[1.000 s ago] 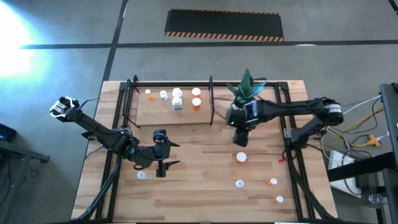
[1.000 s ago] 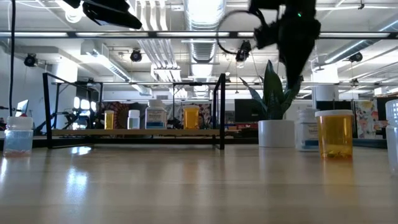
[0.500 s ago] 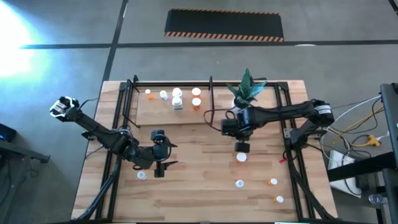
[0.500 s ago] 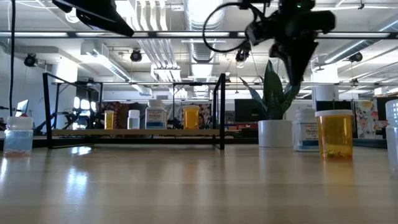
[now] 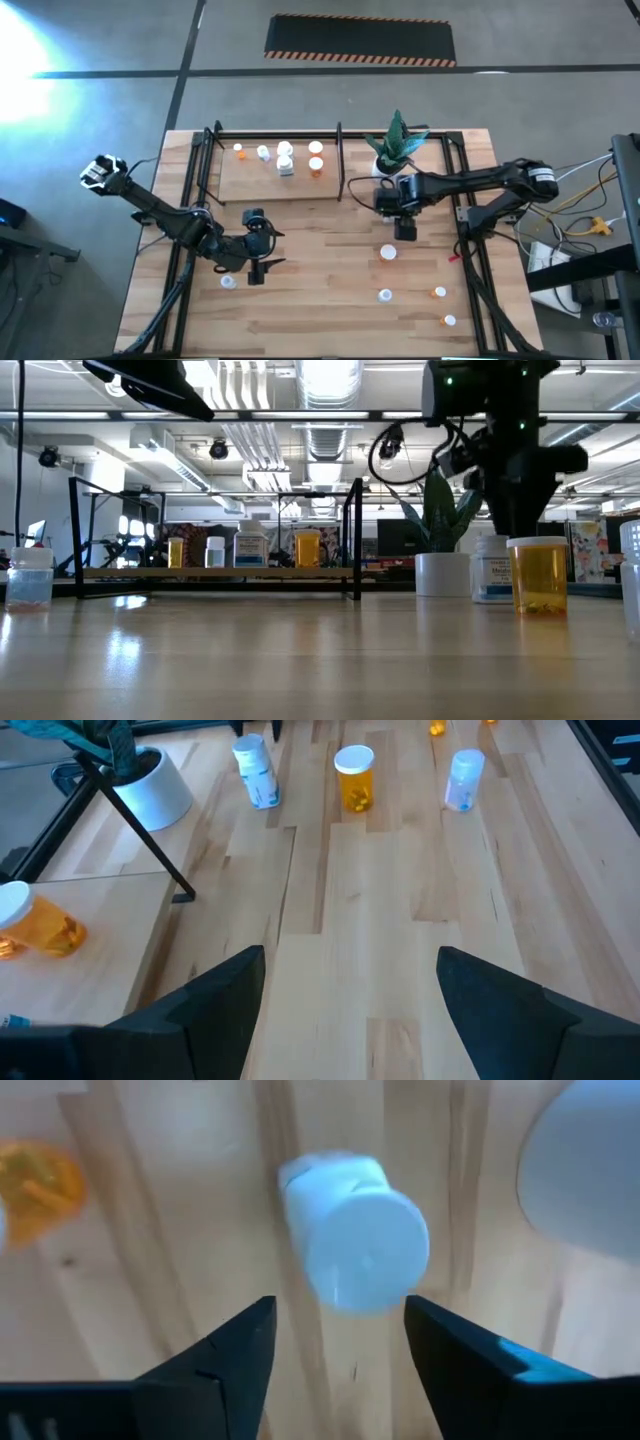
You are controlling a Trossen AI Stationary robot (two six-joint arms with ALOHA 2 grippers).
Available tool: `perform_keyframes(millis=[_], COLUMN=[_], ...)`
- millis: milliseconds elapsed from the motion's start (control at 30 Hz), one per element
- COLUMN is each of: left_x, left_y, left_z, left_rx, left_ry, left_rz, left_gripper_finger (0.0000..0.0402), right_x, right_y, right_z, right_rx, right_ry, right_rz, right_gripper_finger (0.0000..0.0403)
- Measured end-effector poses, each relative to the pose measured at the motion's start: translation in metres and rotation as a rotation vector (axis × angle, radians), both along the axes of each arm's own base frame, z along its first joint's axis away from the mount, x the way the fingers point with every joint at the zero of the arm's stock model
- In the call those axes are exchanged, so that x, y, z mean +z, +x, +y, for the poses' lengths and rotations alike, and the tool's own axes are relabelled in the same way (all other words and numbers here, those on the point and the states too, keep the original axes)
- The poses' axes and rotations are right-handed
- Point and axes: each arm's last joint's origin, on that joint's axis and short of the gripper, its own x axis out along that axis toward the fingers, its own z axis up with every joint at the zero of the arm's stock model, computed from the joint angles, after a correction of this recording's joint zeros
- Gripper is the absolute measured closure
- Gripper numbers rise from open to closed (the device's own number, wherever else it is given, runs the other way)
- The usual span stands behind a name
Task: Pick and place medicine bottles onto shelf by color
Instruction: Put the white blue medicine container on the shelf
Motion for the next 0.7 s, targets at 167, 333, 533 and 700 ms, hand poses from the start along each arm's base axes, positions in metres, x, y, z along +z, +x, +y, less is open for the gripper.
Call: perform_keyframes(millis=[167, 333, 533, 700], left_x=[0.0, 0.0, 0.0, 0.0], left_y=[0.0, 0.0, 0.0, 0.0], left_z=[0.0, 0.0, 0.0, 0.0], left_rx=[0.001, 0.0, 0.0, 0.0], left_ry=[0.0, 0.0, 0.001, 0.001], left_rz=[0.0, -0.001, 0.0, 0.0], left_gripper_finger=[0.0123, 0.0123, 0.0123, 0.0123], right_x=[-0.011, -0.012, -0.007, 0.014], right_y=[0.003, 0.005, 0.012, 0.024], right_z=[-0.005, -0.005, -0.005, -0.005], right_rx=[0.057, 0.077, 0.081, 0.054], right_ry=[-0.007, -0.009, -0.004, 0.004], right_rz=[-0.045, -0.068, -0.091, -0.177], right_gripper_finger=[0.019, 0.0208, 0.0247, 0.0275])
